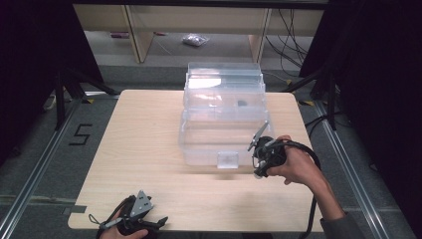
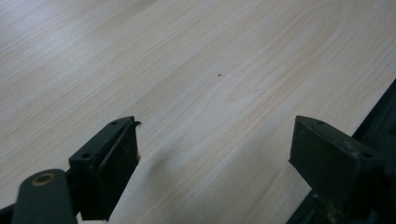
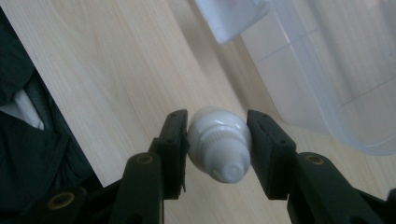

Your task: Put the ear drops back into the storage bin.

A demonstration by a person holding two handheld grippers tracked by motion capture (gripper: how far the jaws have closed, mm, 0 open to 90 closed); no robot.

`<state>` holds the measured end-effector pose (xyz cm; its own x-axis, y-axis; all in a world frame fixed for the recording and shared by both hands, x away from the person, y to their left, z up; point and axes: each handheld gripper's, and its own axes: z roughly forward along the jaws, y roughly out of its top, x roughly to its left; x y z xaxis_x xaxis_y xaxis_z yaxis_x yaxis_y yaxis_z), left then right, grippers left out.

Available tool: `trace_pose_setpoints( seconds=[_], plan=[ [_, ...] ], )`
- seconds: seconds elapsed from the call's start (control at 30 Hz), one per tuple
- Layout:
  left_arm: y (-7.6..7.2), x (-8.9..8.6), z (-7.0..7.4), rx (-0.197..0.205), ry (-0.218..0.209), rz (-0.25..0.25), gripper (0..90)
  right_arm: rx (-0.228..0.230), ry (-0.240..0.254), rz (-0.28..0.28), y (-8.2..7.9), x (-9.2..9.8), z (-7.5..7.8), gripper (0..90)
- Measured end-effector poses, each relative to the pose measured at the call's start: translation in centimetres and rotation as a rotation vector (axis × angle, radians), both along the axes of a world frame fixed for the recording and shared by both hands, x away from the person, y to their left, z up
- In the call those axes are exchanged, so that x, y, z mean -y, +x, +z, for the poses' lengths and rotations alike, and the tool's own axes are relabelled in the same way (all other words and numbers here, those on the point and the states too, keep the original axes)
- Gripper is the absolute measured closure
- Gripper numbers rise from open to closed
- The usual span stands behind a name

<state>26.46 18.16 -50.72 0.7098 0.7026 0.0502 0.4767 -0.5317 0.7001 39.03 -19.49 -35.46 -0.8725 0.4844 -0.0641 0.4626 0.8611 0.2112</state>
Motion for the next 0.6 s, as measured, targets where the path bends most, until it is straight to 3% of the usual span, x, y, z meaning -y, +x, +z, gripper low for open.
trace_pose_setpoints(
  seconds=[0.33, 0.47, 0.5, 0.6],
  plan=[
    [0.0, 0.0, 0.0, 0.002, -0.001, 0.003, 14.9, 0.002, 0.011, -0.001, 1.2, 0.0, 1.5, 60.2],
    [0.0, 0.0, 0.0, 0.000, -0.003, 0.002, 14.9, 0.003, 0.022, -0.026, 1.8, 0.1, 2.5, 60.3],
    [0.0, 0.0, 0.0, 0.001, -0.002, 0.001, 14.9, 0.016, 0.024, -0.009, 2.1, 0.1, 2.6, 60.3],
    [0.0, -0.1, 0.0, 0.006, 0.010, 0.008, 14.9, 0.026, 0.023, -0.023, 2.6, 0.0, 3.4, 60.2]
  ],
)
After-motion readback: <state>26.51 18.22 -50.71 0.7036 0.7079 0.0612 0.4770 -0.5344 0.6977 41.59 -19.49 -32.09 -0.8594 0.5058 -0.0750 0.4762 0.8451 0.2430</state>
